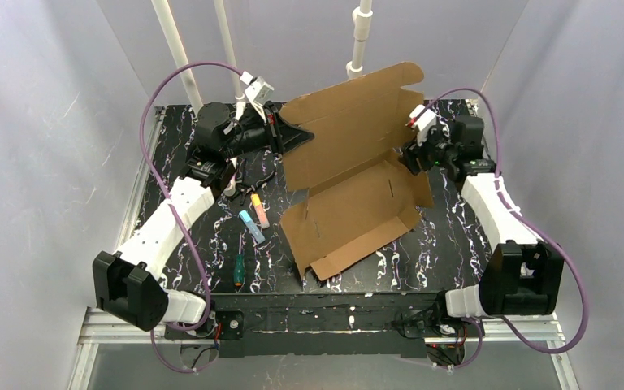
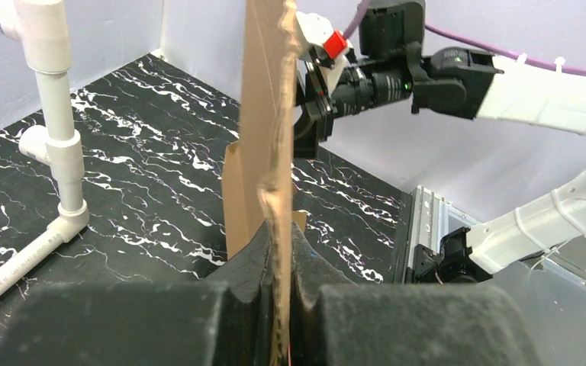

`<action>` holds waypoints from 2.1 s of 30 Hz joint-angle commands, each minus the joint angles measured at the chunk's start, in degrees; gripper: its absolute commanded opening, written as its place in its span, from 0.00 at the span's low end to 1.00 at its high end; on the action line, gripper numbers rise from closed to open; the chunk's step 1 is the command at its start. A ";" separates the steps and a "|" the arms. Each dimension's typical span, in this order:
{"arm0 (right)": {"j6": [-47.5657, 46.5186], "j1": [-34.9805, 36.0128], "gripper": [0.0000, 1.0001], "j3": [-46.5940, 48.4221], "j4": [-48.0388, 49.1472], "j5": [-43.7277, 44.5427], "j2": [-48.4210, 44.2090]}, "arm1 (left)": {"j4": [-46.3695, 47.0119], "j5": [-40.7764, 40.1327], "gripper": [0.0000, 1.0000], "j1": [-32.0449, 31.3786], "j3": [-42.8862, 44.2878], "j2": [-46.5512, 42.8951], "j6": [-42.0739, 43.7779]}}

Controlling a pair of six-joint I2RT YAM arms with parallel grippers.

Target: Fold the paper box

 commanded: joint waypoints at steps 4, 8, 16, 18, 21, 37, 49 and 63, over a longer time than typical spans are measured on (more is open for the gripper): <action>-9.14 -5.67 0.76 13.00 -22.48 -4.82 7.04 | -0.67 -0.89 0.00 -0.50 1.36 -4.61 -0.41; -9.11 -5.72 0.80 14.64 -25.60 -2.70 7.62 | -1.18 -1.79 0.00 -0.80 1.45 -4.84 -1.02; -8.90 -5.72 0.79 13.70 -27.97 -0.62 5.70 | -1.76 -3.00 0.00 -1.36 1.94 -4.76 -0.83; -9.01 -5.72 0.77 12.37 -26.80 -0.47 6.05 | -1.76 -2.73 0.00 -1.53 2.36 -4.42 -0.87; -8.84 -5.72 0.70 12.86 -26.30 -0.57 7.90 | -1.85 -2.18 0.00 -1.63 2.83 -4.38 -0.89; 0.97 -10.06 0.01 8.10 -12.53 -7.67 6.79 | -2.58 -1.68 0.00 -2.53 5.32 -4.65 0.13; 21.95 -13.02 0.01 -12.55 33.91 -10.25 -6.02 | -15.34 -1.57 0.00 -2.64 18.82 3.37 10.55; 20.76 -7.32 0.01 -22.48 49.61 -3.29 -3.28 | -20.31 -4.12 0.00 -2.97 16.80 5.81 17.25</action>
